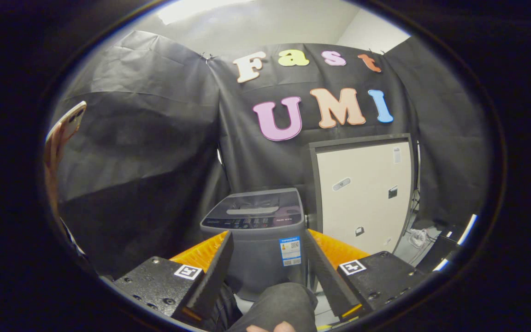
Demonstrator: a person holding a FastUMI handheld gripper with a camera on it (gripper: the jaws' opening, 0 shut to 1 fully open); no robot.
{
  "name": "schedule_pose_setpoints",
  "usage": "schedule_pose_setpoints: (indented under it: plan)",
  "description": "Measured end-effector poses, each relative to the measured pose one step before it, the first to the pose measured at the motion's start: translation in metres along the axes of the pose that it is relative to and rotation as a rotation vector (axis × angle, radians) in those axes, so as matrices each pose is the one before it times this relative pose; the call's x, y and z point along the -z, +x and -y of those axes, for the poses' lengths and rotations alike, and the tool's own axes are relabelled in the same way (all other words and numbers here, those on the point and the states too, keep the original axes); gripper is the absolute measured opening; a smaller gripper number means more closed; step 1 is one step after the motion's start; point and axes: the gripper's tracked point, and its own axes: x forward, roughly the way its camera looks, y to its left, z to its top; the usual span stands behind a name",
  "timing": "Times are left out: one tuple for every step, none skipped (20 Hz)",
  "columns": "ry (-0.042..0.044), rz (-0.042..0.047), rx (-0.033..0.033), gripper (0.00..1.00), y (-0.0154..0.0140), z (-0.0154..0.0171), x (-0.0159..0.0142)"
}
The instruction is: Put the clothes into the washing machine and then close the washing machine lid.
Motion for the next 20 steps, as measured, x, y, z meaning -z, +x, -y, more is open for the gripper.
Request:
schedule_pose_setpoints:
  plan:
    - [-0.00062, -0.00087, 0.00107, 0.93, -0.00071, -0.00054, -0.00067]
    - [0.00223, 0.00254, -0.00055, 0.93, -0.00020, -0.00022, -0.00057]
    - [0.00301, -0.00214, -0.00083, 0.93, -0.00036, -0.00021, 0.00099]
    - [0.00082, -0.00059, -0.00112, 0.93, 0.00026, -0.00009, 0.00010]
    - [-0.00360, -0.00129, 0.00029, 0.93, 0.00036, 0.00017, 0.00056]
    - [-0.00294, 0.00109, 0.00155, 0.93, -0.00015, 0.00009, -0.00145]
    - [0.00003, 0.00051, -0.00063, 0.93, -0.00029, -0.00070, 0.00042]
    - [0.00207, 0.00122, -0.00113, 0.93, 0.00014, -0.00022, -0.00028]
    - [0.00093, -0.00061, 0.00035, 0.93, -0.00024, 0.00047, 0.00039]
    - [-0.00003, -0.00107, 0.00049, 0.93, 0.00007, 0.00012, 0.00035]
    - [-0.00040, -0.00094, -0.00031, 0.93, -0.00021, -0.00060, -0.00037]
    - [0.00018, 0.00023, 0.00047, 0.93, 0.00006, 0.00002, 0.00024]
    - [-0.00042, -0.00157, 0.00020, 0.93, -0.00014, 0.00000, -0.00044]
    - [-0.00013, -0.00069, -0.00020, 0.93, -0.00013, 0.00002, -0.00052]
    - [0.00066, 0.00100, -0.00048, 0.93, 0.00041, -0.00047, 0.00091]
    - [0.00085, -0.00244, 0.00050, 0.93, -0.00025, 0.00021, 0.00029]
    - [-0.00022, -0.00057, -0.00152, 0.93, -0.00003, -0.00058, 0.00009]
    - [-0.00083, -0.00069, 0.00186, 0.93, 0.00060, 0.00063, -0.00001]
    - [-0.00014, -0.00118, 0.00021, 0.93, -0.00057, -0.00043, -0.00011]
    - [0.00176, 0.00036, -0.00048, 0.93, 0.00022, -0.00016, -0.00059]
